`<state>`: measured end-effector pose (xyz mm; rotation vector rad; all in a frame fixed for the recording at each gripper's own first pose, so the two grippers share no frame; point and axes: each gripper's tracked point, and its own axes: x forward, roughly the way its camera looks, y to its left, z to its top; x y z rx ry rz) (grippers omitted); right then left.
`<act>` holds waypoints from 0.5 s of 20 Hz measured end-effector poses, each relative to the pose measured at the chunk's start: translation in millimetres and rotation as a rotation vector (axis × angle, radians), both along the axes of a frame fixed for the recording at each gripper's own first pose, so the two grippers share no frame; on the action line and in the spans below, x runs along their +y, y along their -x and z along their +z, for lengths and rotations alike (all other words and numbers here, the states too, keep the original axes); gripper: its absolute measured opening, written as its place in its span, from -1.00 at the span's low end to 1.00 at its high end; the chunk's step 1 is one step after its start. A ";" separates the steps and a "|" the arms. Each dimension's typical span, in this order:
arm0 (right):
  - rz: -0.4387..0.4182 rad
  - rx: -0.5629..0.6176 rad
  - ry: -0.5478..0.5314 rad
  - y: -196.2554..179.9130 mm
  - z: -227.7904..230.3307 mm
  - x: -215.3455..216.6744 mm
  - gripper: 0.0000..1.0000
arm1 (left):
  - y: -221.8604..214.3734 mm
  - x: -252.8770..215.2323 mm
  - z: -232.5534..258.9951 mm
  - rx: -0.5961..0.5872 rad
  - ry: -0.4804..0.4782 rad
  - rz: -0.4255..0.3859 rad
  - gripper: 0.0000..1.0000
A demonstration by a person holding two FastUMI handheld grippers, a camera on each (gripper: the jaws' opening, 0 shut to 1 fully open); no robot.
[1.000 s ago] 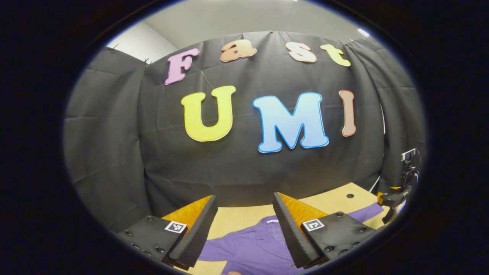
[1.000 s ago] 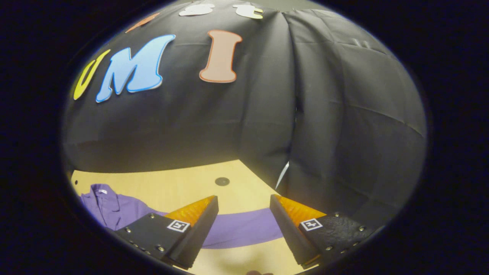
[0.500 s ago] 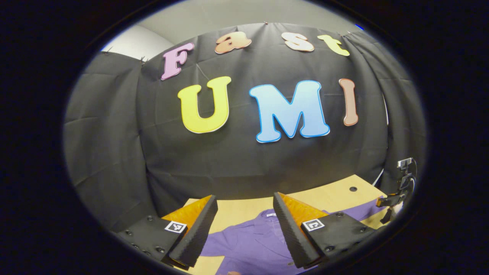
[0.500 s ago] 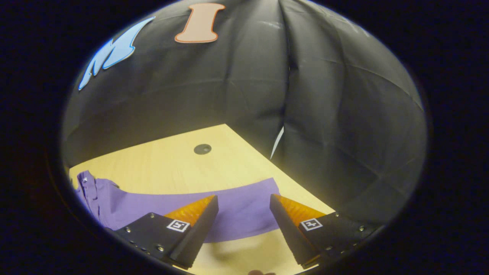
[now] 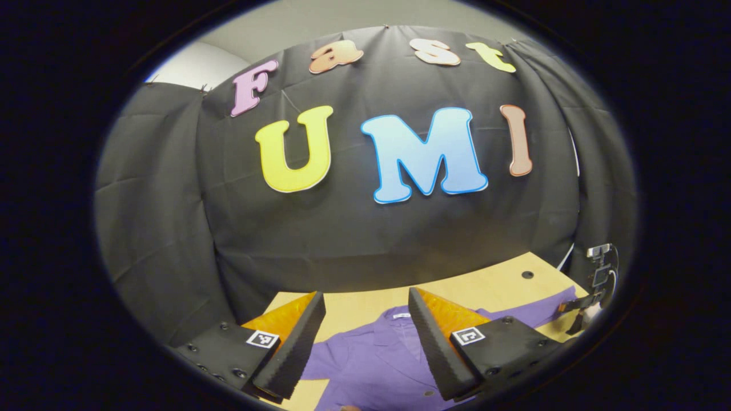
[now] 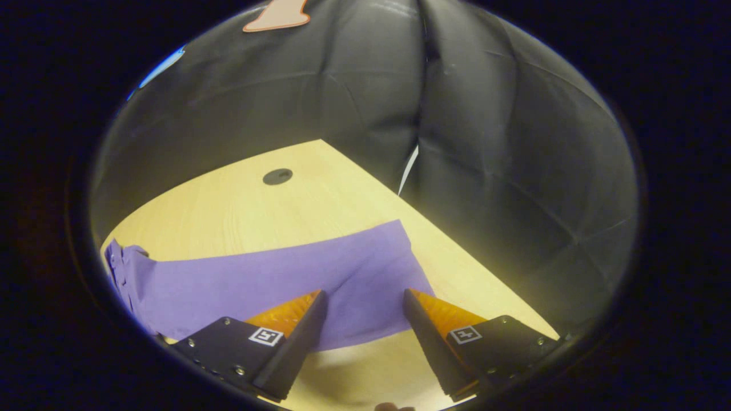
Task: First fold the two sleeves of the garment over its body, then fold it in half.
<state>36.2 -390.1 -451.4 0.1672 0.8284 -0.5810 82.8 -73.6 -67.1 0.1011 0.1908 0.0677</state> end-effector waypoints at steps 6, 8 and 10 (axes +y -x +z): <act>0.002 -0.004 -0.073 1.9 -5.8 4.3 0.92 | -1.6 -14.4 -6.1 0.013 0.012 -0.007 0.96; 0.029 -0.007 -0.070 -2.6 -6.9 6.8 0.74 | -1.5 -19.7 -8.6 0.016 0.027 -0.008 0.97; 0.021 0.001 -0.092 -1.1 -8.5 5.8 0.58 | -0.6 -23.0 -9.8 0.019 0.037 -0.010 0.97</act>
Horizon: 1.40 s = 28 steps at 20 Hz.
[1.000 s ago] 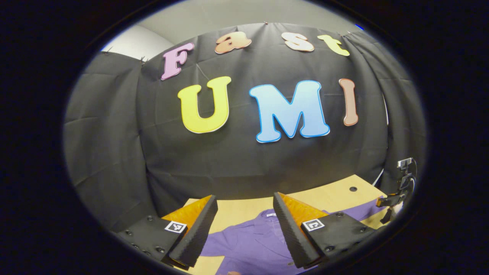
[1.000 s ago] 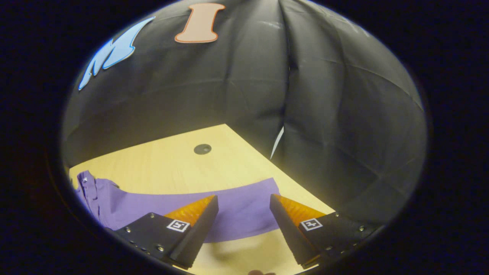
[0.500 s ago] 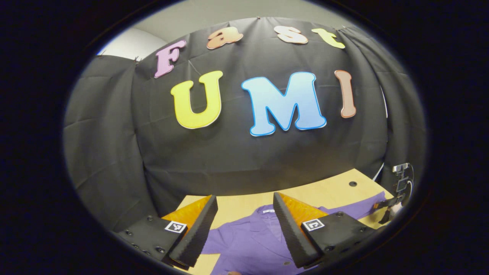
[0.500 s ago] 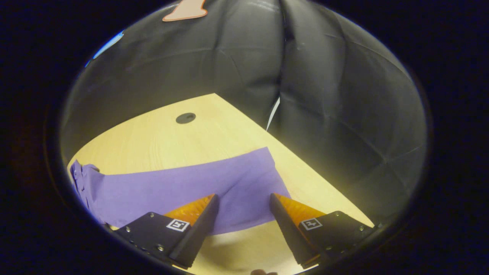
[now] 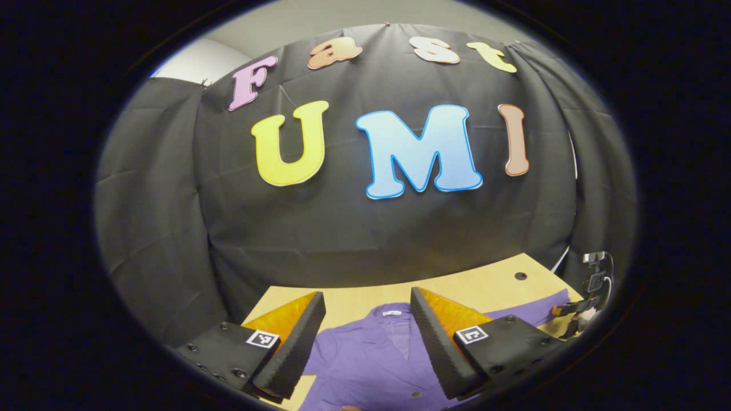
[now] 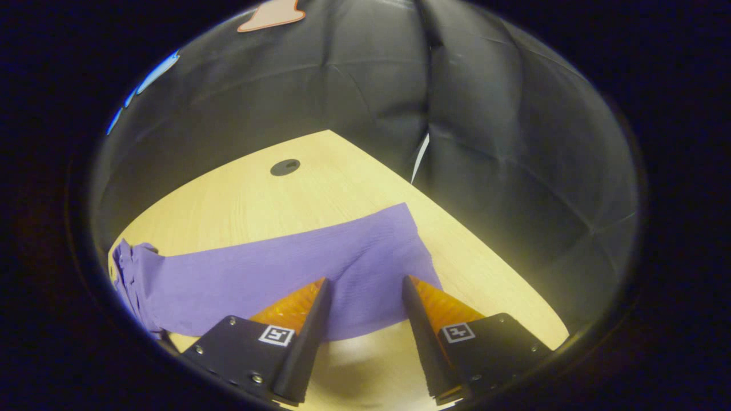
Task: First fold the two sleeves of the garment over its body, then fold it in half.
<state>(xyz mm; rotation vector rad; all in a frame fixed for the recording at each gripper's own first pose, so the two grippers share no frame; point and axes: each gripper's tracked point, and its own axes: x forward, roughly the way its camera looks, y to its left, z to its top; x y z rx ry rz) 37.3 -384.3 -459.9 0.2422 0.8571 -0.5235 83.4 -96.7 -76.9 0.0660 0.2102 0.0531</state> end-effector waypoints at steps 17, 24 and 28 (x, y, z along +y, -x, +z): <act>-0.068 -0.042 -0.159 -15.9 26.9 16.3 -0.97 | 20.8 40.7 6.4 -0.026 -0.009 0.065 0.97; -0.031 -0.210 -0.339 -43.9 108.3 34.8 -0.97 | 36.6 66.1 9.2 -0.035 0.014 0.074 0.97; 0.056 -0.250 -0.422 -39.9 136.1 30.3 -0.97 | 51.7 89.9 9.0 -0.041 0.019 0.092 0.96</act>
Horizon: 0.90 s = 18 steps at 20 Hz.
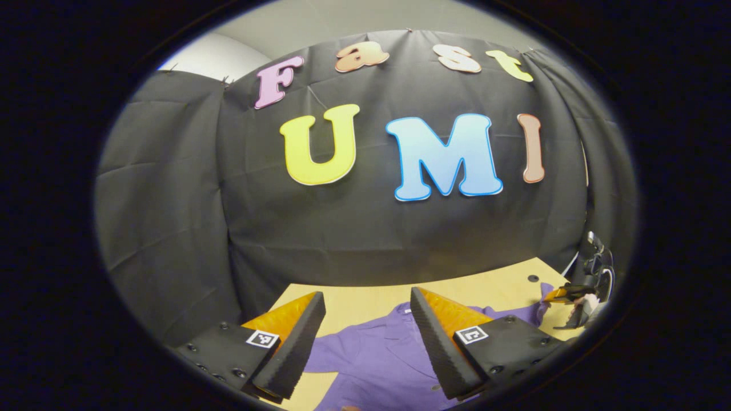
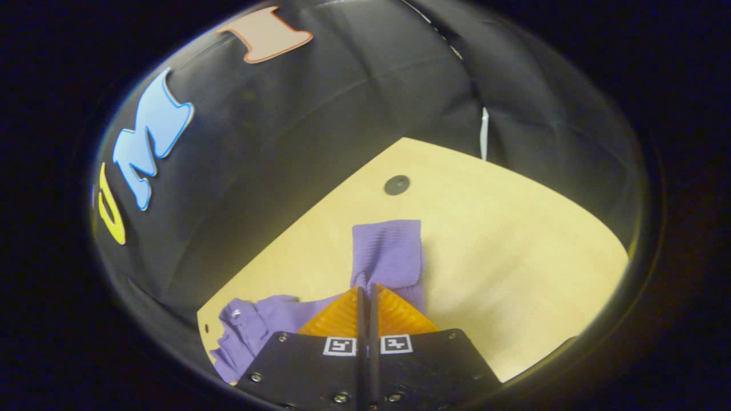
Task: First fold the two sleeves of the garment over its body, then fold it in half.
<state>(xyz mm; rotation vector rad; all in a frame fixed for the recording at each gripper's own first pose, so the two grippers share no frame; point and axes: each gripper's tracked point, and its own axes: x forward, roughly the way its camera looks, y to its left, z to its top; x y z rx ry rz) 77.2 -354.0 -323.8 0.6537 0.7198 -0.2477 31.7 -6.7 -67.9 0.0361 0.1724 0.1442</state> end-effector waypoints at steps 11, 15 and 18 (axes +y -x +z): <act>0.280 -0.067 -0.115 4.9 19.2 -10.7 -0.98 | 69.2 138.8 -18.1 0.009 0.033 0.130 0.96; 0.395 -0.059 -0.136 11.2 19.7 -7.2 -0.98 | 108.7 212.9 -29.5 0.019 0.027 0.198 0.96; 0.490 -0.053 -0.137 16.1 18.3 -7.0 -0.98 | 134.1 266.5 -39.0 0.032 0.022 0.251 0.96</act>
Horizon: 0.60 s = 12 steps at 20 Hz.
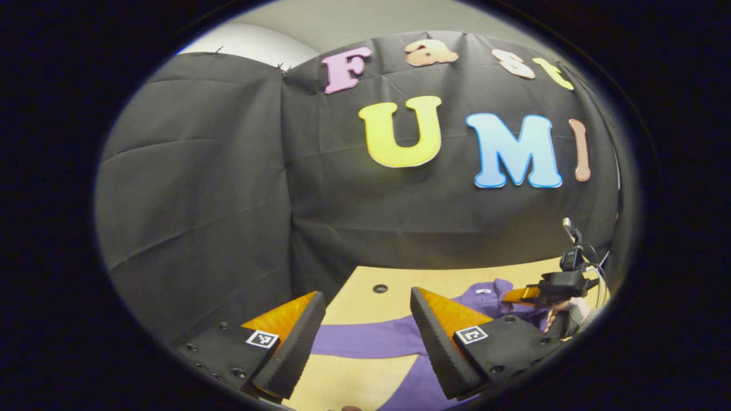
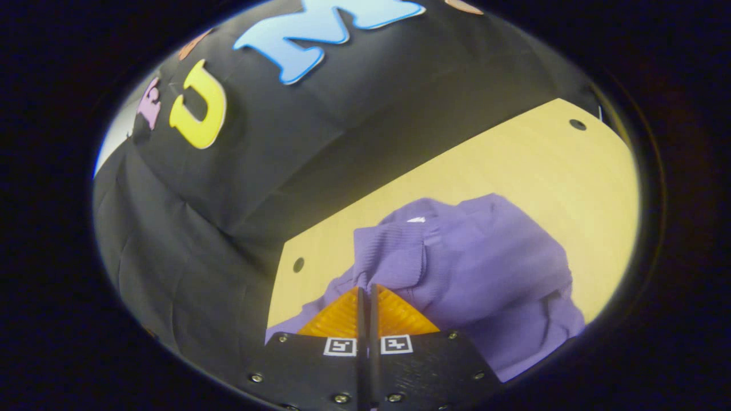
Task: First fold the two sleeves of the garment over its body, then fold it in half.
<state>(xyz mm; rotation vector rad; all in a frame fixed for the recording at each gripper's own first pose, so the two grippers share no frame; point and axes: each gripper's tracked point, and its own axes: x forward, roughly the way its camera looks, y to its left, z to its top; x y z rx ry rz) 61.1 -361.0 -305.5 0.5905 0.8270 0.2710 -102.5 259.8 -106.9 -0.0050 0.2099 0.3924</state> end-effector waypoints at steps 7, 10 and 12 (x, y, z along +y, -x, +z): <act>0.162 0.053 0.046 2.8 19.1 -24.0 -0.98 | 46.7 107.1 -26.1 0.022 0.006 0.112 0.96; 0.195 0.085 0.085 4.0 18.0 -22.3 -0.97 | 58.3 138.1 -40.3 0.034 0.015 0.147 0.96; 0.213 0.103 0.116 4.9 15.0 -21.8 -0.97 | 64.4 157.5 -49.4 0.041 0.020 0.161 0.97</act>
